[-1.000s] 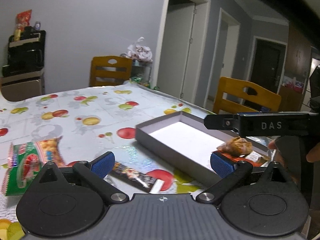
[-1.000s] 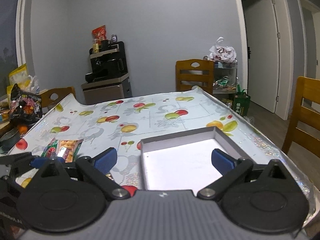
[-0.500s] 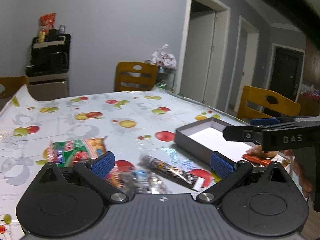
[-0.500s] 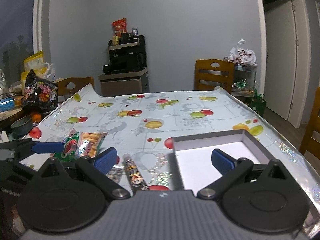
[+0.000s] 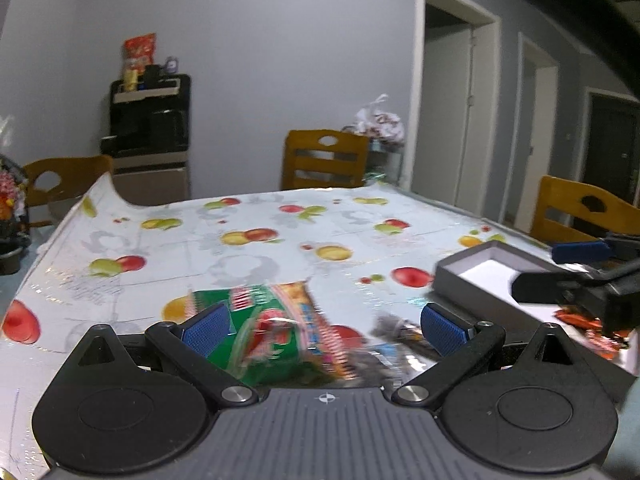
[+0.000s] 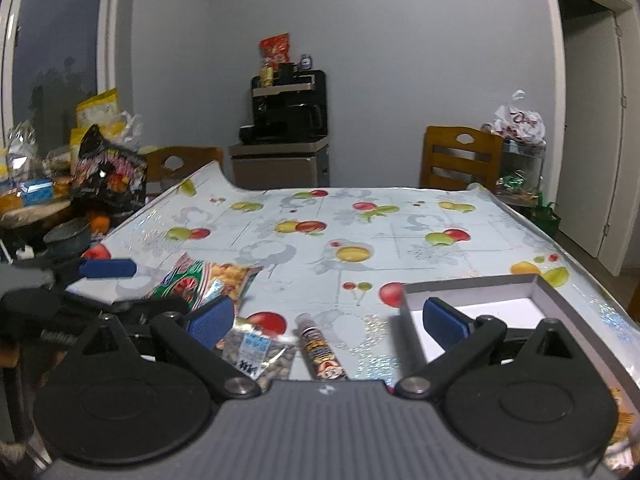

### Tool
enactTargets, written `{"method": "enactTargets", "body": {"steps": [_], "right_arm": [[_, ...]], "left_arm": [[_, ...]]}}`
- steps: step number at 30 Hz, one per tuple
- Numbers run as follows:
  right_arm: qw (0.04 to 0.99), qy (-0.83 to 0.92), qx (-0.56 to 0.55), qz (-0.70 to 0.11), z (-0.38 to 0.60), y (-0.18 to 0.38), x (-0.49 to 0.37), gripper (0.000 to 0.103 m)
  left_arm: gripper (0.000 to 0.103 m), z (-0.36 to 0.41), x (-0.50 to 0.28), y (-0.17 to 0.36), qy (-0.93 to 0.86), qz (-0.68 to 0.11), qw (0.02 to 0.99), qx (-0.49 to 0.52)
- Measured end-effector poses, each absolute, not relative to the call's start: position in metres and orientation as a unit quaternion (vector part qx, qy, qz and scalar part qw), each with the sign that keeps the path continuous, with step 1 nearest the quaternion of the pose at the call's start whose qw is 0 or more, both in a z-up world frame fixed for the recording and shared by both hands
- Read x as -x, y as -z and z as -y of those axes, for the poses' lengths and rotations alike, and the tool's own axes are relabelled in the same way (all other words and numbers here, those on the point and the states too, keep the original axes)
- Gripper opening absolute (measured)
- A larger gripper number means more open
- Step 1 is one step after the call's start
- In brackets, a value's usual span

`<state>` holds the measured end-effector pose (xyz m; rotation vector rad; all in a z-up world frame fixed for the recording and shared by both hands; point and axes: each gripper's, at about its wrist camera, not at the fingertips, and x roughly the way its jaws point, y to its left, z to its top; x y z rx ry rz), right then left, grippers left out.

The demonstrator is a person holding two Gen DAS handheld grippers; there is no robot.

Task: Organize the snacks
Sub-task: 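Move both open tools back toward the snack pile, then grasp the green shrimp-chip bag with the left tool while the right tool grasps the pistachio bag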

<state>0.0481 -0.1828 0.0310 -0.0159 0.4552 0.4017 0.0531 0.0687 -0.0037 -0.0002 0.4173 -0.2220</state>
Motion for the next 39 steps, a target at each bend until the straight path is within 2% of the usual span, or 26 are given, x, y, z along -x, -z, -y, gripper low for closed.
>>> {"method": "enactTargets", "body": {"steps": [20,39], "right_arm": [[0.917,-0.262,0.034,-0.299,0.112,0.021,-0.062,0.102],[0.913,-0.218,0.004,-0.344,0.080,0.055,-0.109,0.100]], "left_arm": [[0.103,-0.084,-0.122,0.036,0.049,-0.273,0.961,-0.005],[0.103,-0.076,-0.128,0.046,0.031,-0.269,0.962,-0.024]]}}
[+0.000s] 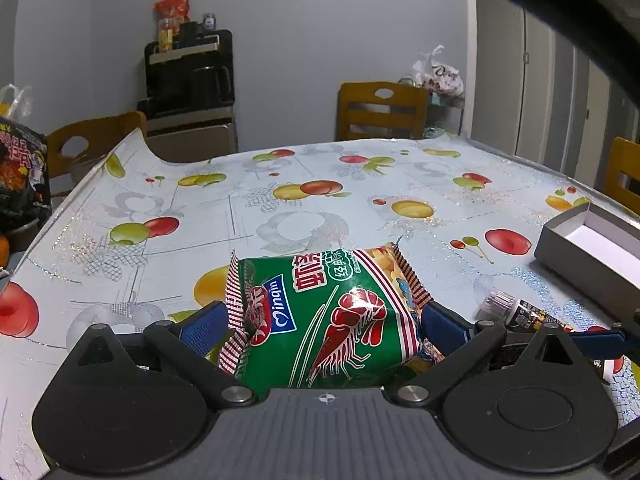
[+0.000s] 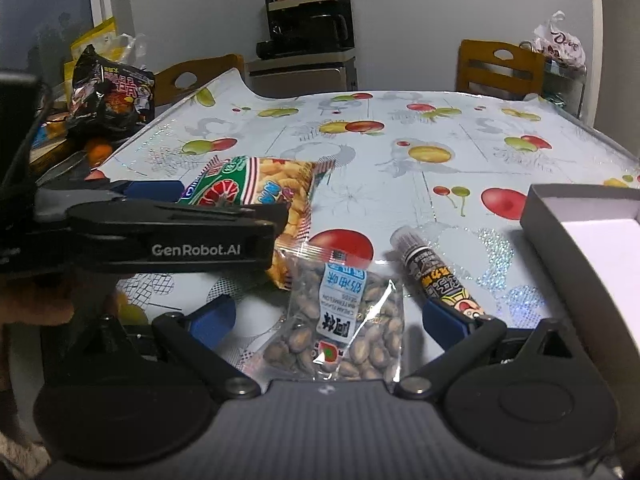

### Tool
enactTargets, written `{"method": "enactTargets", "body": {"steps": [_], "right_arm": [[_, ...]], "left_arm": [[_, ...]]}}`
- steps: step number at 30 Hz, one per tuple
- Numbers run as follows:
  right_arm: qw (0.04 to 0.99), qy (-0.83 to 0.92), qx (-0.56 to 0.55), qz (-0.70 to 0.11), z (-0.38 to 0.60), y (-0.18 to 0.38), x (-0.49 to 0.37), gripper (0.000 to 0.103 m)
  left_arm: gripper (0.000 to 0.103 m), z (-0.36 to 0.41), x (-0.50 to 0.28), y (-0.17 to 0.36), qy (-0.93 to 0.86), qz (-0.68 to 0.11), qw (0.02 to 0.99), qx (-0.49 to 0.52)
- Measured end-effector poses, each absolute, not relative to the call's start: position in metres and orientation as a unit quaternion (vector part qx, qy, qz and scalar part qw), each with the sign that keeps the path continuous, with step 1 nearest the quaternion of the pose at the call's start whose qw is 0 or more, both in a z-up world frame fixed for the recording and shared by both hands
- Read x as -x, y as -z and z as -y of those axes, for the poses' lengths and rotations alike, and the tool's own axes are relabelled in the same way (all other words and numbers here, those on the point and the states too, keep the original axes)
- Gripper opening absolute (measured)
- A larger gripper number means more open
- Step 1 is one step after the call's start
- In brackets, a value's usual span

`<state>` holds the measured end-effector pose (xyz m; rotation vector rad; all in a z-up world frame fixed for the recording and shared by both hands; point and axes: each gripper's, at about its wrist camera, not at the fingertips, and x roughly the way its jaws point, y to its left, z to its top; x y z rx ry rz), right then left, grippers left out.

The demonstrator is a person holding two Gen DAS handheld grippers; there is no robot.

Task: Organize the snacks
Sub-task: 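Grasp the green shrimp-chip bag with the left tool while the right tool grasps the pistachio bag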

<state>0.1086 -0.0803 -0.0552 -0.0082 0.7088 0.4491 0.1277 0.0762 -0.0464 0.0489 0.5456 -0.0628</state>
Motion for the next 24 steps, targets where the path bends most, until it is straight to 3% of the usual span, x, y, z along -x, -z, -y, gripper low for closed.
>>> {"method": "enactTargets", "body": {"steps": [8,20,21,24], "right_arm": [[0.914,-0.214,0.006,-0.344,0.083,0.060,-0.112,0.065],[0.914,-0.242,0.014,-0.326,0.094,0.055,-0.093,0.056],[0.915,-0.244,0.014,-0.323,0.095,0.054,-0.090,0.056],[0.914,-0.248,0.011,-0.321,0.101,0.051,-0.084,0.056]], "left_arm": [[0.103,-0.071,-0.124,0.050,0.034,-0.267,0.962,-0.052],[0.081,-0.062,-0.112,0.047,0.054,-0.247,0.964,-0.080],[0.072,-0.063,-0.111,0.047,0.056,-0.245,0.965,-0.079],[0.070,-0.064,-0.109,0.045,0.058,-0.244,0.965,-0.078]]}}
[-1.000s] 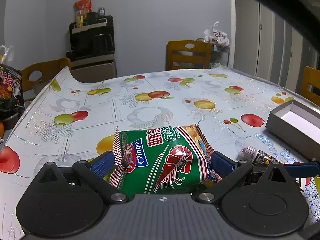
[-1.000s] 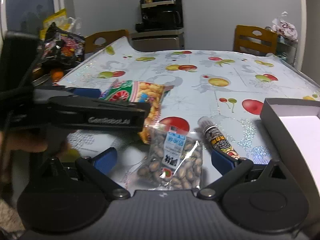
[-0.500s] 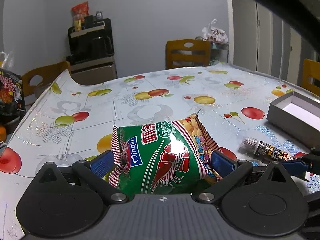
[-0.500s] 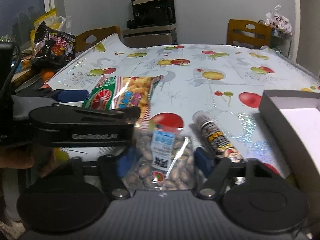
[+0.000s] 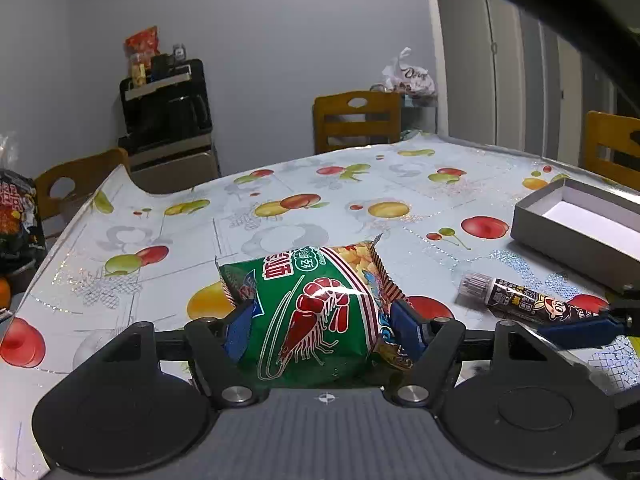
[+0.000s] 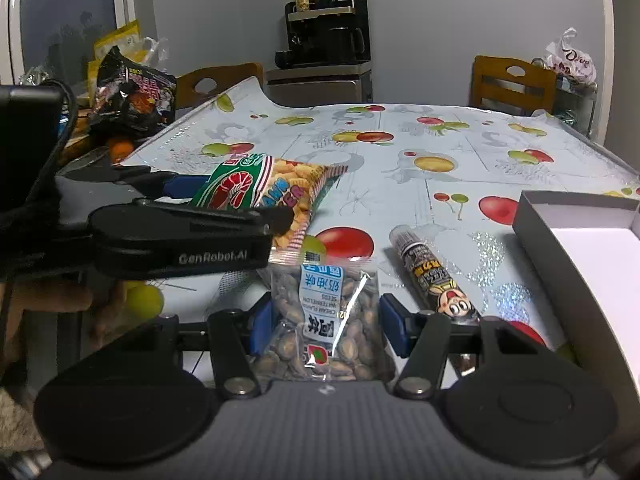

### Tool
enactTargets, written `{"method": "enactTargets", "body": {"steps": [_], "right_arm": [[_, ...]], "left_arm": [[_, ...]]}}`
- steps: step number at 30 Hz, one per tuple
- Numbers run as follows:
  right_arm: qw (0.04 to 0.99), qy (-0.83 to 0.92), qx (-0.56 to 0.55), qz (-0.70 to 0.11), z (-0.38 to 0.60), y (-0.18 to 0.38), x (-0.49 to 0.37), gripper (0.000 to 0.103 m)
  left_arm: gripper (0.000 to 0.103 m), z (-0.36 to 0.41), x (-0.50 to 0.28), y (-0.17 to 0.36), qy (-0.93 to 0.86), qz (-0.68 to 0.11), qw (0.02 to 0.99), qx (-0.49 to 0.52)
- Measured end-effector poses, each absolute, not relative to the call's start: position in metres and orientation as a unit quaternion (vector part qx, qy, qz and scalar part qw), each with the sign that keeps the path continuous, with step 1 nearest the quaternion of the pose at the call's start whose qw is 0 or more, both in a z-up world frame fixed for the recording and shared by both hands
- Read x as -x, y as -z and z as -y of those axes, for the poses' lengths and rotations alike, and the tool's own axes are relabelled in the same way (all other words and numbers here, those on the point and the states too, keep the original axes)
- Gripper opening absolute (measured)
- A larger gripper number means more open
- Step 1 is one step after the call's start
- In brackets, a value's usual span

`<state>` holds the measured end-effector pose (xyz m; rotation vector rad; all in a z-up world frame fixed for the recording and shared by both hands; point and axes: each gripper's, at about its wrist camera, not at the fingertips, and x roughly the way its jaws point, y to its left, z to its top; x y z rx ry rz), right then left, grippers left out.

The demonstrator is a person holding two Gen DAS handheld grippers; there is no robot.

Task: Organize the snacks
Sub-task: 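Grasp the green shrimp-chip bag with the left tool while the right tool grasps the pistachio bag, then carry the chip bag with the left tool while the right tool carries the pistachio bag over the box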

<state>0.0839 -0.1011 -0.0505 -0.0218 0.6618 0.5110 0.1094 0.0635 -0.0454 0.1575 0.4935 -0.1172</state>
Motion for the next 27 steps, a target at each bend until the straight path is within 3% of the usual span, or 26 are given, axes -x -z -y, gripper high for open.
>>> {"method": "enactTargets", "body": {"steps": [8,27], "right_arm": [[0.914,-0.260,0.001,-0.311,0.117,0.042,-0.067,0.056],[0.916,-0.287,-0.025,-0.278,0.141,0.021,-0.045,0.056]], "left_arm": [[0.063,-0.071,-0.106,0.043,0.050,-0.241,0.967,-0.058],[0.061,-0.087,-0.069,0.009,0.024,-0.193,0.981,-0.022]]}}
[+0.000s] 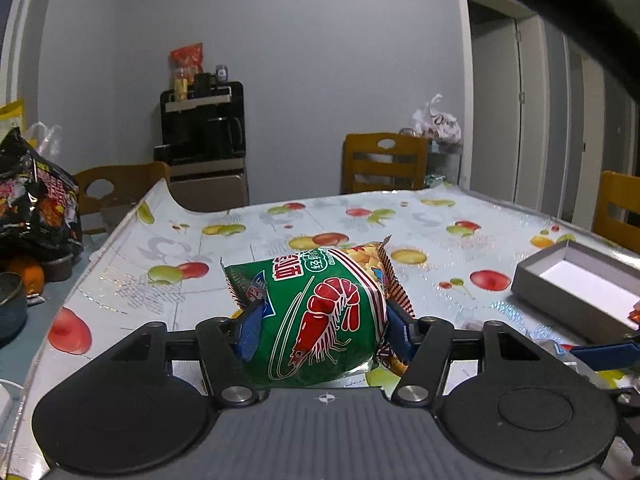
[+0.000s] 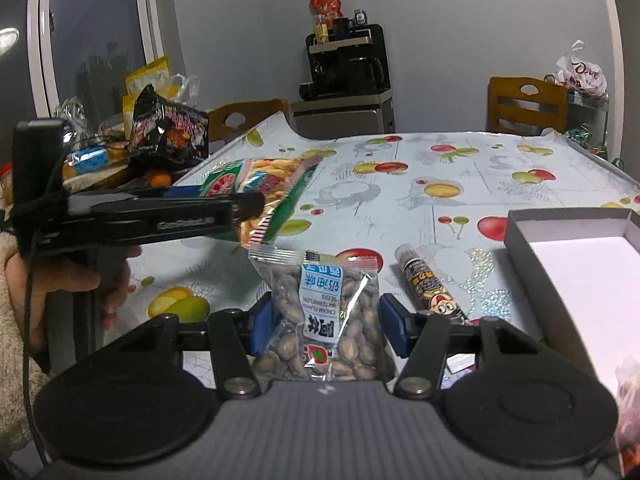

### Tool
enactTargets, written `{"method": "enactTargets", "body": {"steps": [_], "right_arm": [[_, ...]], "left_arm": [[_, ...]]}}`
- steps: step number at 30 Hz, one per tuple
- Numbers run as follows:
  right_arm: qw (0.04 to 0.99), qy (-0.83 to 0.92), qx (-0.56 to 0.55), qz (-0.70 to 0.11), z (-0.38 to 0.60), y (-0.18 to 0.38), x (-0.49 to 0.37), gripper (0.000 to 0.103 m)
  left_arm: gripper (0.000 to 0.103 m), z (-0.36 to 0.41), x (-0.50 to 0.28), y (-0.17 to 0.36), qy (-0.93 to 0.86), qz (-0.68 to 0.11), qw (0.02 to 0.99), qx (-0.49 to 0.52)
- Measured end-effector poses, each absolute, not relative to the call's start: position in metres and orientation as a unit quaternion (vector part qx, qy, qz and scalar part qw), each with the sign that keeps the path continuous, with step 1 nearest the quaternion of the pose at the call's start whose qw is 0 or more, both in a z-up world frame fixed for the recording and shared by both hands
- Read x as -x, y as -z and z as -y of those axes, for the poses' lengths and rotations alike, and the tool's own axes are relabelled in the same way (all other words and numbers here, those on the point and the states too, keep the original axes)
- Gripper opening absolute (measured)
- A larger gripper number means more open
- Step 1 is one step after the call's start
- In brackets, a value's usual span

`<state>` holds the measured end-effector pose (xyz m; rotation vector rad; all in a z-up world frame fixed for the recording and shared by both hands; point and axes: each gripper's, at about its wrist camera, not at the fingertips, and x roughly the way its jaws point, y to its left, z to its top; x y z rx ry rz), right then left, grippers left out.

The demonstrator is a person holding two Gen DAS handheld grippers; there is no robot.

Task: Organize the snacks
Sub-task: 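Carry the chip bag with the left tool while the right tool carries the pistachio bag over the box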

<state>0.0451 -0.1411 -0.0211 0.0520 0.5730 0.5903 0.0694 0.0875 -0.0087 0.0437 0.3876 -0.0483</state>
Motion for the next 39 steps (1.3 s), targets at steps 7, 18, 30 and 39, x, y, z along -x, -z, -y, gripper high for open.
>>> {"method": "enactTargets", "body": {"steps": [7,18,30,39], "right_arm": [[0.919,-0.288,-0.039,-0.267,0.152,0.012,-0.042,0.056],[0.925,-0.286,-0.056,-0.242,0.170,-0.005,-0.039,0.056],[0.946,-0.248,-0.070,-0.199,0.210,-0.028,-0.042,0.056],[0.956,-0.211,-0.087,-0.187,0.249,-0.032,-0.047,0.056]], "left_arm": [[0.061,-0.083,-0.057,-0.008,0.025,-0.172,0.985,-0.022],[0.061,-0.065,-0.052,-0.023,0.038,-0.150,0.988,-0.030],[0.061,-0.041,-0.048,-0.039,0.060,-0.133,0.988,-0.044],[0.061,-0.018,-0.057,-0.044,0.079,-0.133,0.987,-0.055]]}}
